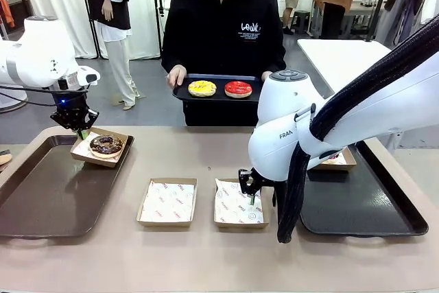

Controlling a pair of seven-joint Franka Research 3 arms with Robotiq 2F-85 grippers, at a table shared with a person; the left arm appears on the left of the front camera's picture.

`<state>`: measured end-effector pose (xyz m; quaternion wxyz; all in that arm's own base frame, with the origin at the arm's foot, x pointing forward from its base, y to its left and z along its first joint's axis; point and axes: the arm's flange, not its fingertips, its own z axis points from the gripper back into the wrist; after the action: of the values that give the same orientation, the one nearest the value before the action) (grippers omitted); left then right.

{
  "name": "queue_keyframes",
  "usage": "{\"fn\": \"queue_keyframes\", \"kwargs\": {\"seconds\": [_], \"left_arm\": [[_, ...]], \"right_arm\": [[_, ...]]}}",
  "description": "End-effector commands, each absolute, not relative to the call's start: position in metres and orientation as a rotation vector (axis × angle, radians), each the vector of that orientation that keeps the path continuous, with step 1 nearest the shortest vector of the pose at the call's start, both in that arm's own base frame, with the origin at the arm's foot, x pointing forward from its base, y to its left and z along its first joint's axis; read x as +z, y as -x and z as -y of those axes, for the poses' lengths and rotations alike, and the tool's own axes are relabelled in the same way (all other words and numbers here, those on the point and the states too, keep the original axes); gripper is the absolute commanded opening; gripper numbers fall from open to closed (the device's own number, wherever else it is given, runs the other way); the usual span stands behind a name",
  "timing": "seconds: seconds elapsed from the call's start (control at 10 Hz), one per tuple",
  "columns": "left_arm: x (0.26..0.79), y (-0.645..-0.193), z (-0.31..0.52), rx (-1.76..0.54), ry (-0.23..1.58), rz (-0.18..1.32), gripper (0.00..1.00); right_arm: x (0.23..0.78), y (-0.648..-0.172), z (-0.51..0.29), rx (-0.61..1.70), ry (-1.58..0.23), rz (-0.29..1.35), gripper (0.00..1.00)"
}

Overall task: Individually package the donuts and arrange them on the tray.
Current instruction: Place the picked Paper togo box on the Handle tray while simultaneously picking up another Paper togo box from the table with the other hand.

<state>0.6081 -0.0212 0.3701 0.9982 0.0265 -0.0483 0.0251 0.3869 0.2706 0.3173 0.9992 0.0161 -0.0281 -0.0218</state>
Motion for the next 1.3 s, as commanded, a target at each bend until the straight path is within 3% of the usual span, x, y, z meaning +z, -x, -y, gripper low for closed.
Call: {"fn": "queue_keyframes", "kwargs": {"seconds": [0.0, 0.1, 0.2, 0.8, 1.0, 1.2], "left_arm": [[0.372, -0.603, 0.023, 0.064, -0.068, 0.098, 1.0], [0.373, -0.602, 0.022, 0.06, -0.067, 0.098, 0.61], [0.373, -0.602, 0.022, 0.058, -0.067, 0.098, 1.0], [0.379, -0.599, 0.017, 0.06, -0.041, 0.091, 1.0], [0.39, -0.589, 0.003, 0.084, 0.024, 0.053, 1.0], [0.41, -0.568, -0.024, 0.104, 0.21, -0.042, 1.0]], "right_arm": [[0.315, -0.387, -0.274, -0.053, -0.07, 0.048, 0.15], [0.315, -0.388, -0.274, -0.053, -0.071, 0.049, 0.05], [0.315, -0.387, -0.274, -0.052, -0.071, 0.049, 0.0], [0.318, -0.387, -0.274, -0.068, -0.079, 0.049, 0.0], [0.339, -0.381, -0.272, -0.071, -0.069, 0.038, 0.0], [0.391, -0.376, -0.264, -0.055, -0.077, 0.06, 0.0]]}}
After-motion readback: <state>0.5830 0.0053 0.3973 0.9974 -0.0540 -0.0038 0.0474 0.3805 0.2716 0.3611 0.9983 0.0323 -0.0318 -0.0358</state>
